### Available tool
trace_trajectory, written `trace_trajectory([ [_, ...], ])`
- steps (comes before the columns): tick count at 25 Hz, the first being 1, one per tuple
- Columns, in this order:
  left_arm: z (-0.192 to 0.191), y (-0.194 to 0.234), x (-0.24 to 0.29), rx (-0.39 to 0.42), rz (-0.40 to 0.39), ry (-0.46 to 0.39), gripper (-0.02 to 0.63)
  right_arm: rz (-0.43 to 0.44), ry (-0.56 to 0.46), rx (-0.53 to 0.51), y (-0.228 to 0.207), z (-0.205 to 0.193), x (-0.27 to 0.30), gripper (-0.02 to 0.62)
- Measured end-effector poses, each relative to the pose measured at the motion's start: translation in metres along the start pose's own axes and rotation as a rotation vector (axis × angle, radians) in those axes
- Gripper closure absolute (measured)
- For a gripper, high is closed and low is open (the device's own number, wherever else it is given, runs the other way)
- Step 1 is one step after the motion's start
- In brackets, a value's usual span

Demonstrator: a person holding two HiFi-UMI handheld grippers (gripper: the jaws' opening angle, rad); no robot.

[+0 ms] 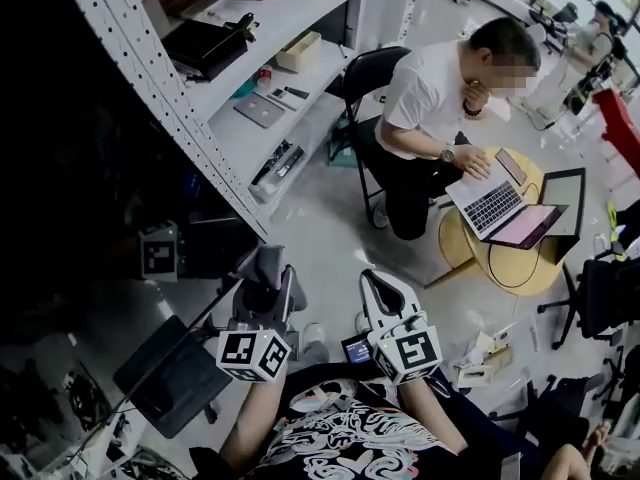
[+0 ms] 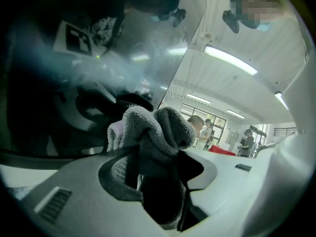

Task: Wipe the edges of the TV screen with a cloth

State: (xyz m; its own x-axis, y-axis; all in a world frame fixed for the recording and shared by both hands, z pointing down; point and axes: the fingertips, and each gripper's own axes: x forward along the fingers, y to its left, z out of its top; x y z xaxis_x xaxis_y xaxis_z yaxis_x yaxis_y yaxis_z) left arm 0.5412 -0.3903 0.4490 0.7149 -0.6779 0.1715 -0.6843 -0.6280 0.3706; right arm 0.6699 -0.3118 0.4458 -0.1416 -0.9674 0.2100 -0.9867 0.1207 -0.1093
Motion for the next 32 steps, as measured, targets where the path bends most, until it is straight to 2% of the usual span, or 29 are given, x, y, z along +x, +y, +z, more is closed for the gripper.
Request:
trace_trajectory([
  [6,-0.004,-0.005,0.013,0.032,0.116,-0.023,0.408,0.16,-0.006,-0.034,-0.032,0.015,0.021,0.565],
  [11,0.005,-0.024,0.029,0.03,0.139,-0.077,0.408,0.226,-0.02,-0.057,-0.068,0.028,0.03,0.565],
  [13,0.013,-0.036,0.031,0.079,0.141,-0.108,0.408,0.259,-0.014,-0.064,-0.073,0.03,0.033,0.565],
  [16,0.023,-0.056,0.028,0.192,0.15,-0.147,0.408,0.313,-0.011,-0.106,-0.071,0.03,0.034,0.565],
  [18,0.027,-0.064,0.022,0.234,0.173,-0.173,0.408,0.349,-0.041,-0.14,-0.065,0.037,0.035,0.566],
  [20,0.029,-0.066,0.014,0.24,0.204,-0.193,0.408,0.385,-0.061,-0.155,-0.058,0.043,0.036,0.566],
  [24,0.027,-0.069,-0.006,0.242,0.277,-0.222,0.408,0.476,-0.039,-0.177,-0.048,0.036,0.037,0.566],
  [32,0.013,-0.078,-0.045,0.225,0.395,-0.263,0.408,0.599,-0.049,-0.21,-0.022,0.033,0.027,0.566],
])
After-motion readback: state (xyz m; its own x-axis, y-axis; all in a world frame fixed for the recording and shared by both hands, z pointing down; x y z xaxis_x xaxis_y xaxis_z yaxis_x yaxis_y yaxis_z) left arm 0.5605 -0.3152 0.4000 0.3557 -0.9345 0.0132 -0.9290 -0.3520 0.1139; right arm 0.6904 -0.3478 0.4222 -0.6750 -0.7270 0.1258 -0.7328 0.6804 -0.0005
